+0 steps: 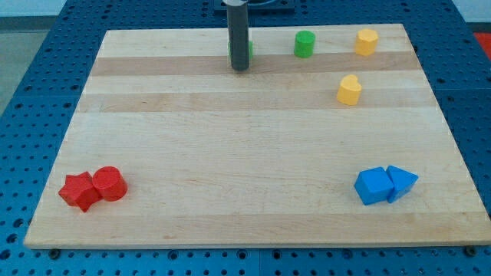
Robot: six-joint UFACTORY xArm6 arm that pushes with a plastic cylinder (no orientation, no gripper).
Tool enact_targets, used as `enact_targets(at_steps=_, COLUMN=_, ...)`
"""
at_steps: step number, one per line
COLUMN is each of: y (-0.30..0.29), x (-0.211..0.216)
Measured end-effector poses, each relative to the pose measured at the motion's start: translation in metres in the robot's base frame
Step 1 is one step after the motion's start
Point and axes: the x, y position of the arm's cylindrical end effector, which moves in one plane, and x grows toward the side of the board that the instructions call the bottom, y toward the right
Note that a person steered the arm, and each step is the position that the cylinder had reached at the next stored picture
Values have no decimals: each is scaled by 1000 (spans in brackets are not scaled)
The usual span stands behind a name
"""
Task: Push the green circle into the green star
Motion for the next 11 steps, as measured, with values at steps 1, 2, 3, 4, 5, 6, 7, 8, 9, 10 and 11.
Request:
enact_targets(at_steps=1, y=-3, x=-23)
enact_targets(at_steps=2, y=14, x=4)
enact_targets(at_steps=3, y=65, x=42)
enact_targets(at_steps=4, y=135, x=44)
enact_targets(at_steps=5, y=167, x=5)
enact_targets(at_steps=6, y=163, x=-21)
enact_targets(at_steps=7, y=131, x=-44)
enact_targets(at_steps=8, y=125, x=-47)
enact_targets(at_steps=9, y=112, x=-48)
enact_targets(at_steps=10, y=91, x=-49)
enact_targets(at_steps=11, y=79, x=-49)
